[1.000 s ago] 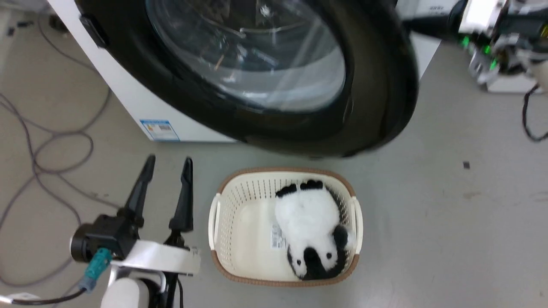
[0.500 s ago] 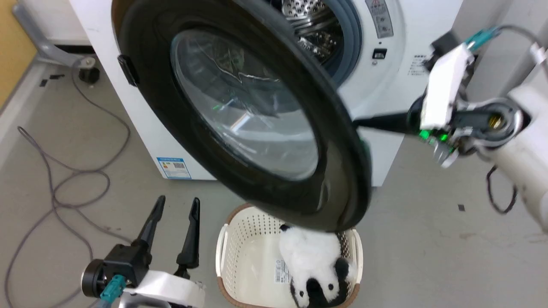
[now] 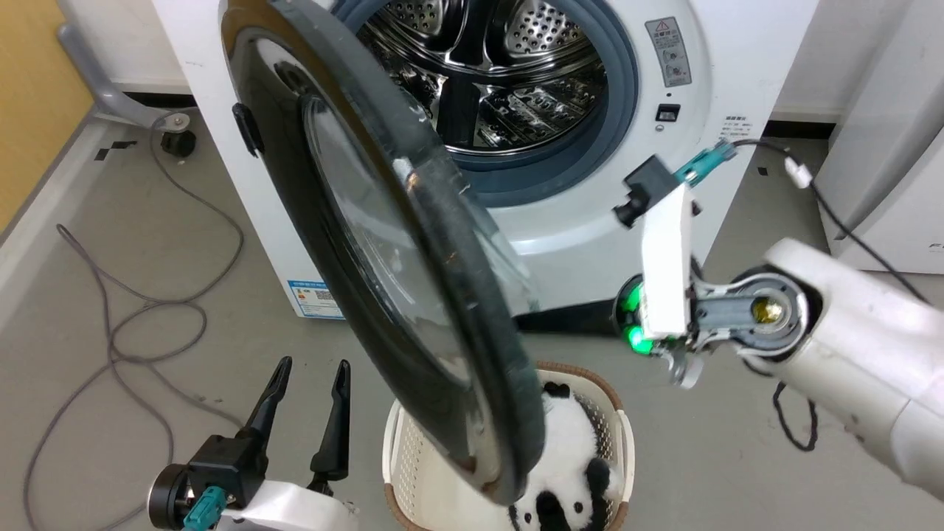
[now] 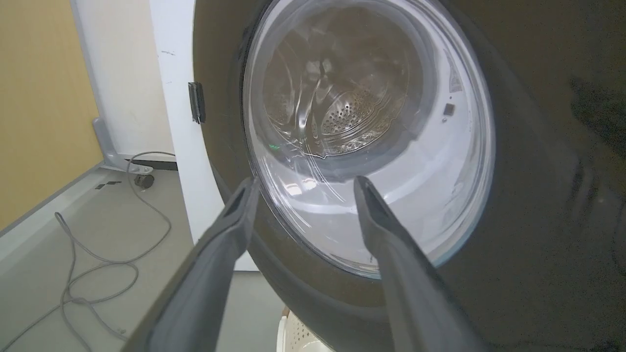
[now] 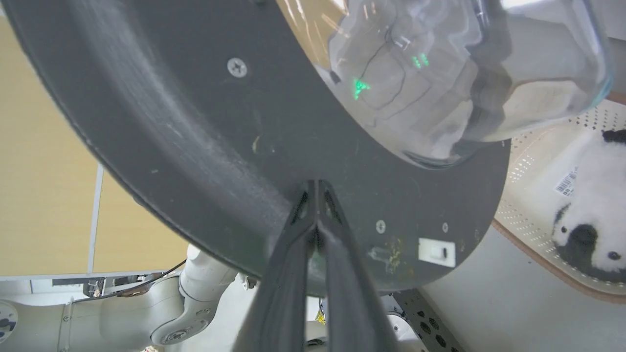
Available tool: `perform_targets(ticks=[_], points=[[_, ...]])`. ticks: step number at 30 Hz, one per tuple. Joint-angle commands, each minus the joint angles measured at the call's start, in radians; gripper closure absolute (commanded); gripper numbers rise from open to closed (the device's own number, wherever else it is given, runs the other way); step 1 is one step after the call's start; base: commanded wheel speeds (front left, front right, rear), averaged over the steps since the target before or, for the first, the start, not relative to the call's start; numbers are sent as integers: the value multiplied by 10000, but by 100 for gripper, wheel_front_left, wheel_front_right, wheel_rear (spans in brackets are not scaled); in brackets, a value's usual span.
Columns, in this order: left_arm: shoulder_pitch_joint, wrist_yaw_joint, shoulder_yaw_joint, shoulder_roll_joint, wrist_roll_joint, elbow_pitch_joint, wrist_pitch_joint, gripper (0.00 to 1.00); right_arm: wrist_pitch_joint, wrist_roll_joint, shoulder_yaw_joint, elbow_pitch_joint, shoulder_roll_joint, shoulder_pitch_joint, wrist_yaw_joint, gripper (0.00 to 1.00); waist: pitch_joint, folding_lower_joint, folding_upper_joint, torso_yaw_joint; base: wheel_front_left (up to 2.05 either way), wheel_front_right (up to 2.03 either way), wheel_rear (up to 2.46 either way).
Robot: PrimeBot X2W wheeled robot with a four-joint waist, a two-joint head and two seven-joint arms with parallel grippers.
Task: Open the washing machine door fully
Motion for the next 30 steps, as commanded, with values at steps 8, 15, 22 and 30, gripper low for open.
perform_targets(ticks=[8,15,22,30], points=[[70,17,-68,8,55,151,-53,0,-729,93,462,-1267,278,269,14,100,-4,2,0,52,0,0,0],[13,33,-98,3,7,205,-53,0,-1308,-277,587,-1699,808,537,14,100,102,2,0,42,0,0,0],[126,71,-47,6,-10,260,-53,0,-4947,-1274,-17,-1270,382,1439,14,0,-123,2,0,-80,0,0,0],[552,251,90,29,-12,331,-53,0,-8748,-1894,-17,-90,-157,3140,14,0,-551,2,0,-297,0,0,0]])
